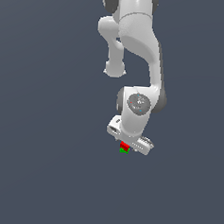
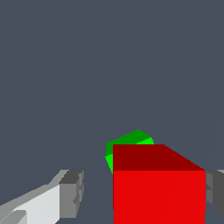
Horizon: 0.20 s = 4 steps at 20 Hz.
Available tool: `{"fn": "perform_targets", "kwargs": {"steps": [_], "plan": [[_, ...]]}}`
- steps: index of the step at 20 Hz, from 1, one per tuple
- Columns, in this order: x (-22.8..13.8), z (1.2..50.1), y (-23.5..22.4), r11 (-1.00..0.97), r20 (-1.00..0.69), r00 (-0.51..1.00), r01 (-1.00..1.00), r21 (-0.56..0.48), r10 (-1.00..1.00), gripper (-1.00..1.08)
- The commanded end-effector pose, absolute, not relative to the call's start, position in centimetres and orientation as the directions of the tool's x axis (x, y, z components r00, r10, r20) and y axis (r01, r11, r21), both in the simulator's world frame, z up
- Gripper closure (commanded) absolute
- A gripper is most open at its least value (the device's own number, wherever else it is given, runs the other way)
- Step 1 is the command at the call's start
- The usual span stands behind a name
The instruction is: Stack the red cube on top of the green cube.
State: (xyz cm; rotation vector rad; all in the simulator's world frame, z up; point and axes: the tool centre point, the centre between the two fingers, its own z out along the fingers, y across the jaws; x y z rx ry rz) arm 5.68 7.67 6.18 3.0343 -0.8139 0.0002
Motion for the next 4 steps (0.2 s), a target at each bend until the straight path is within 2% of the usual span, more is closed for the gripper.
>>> {"fn": "perform_targets", "kwargs": {"steps": [1, 4], "plan": [[5.68, 6.18, 7.67, -0.866, 0.0, 0.866, -0.501, 0.0, -0.501, -0.92], [5.68, 6.18, 7.67, -0.866, 0.0, 0.866, -0.501, 0.0, -0.501, -0.92]]}}
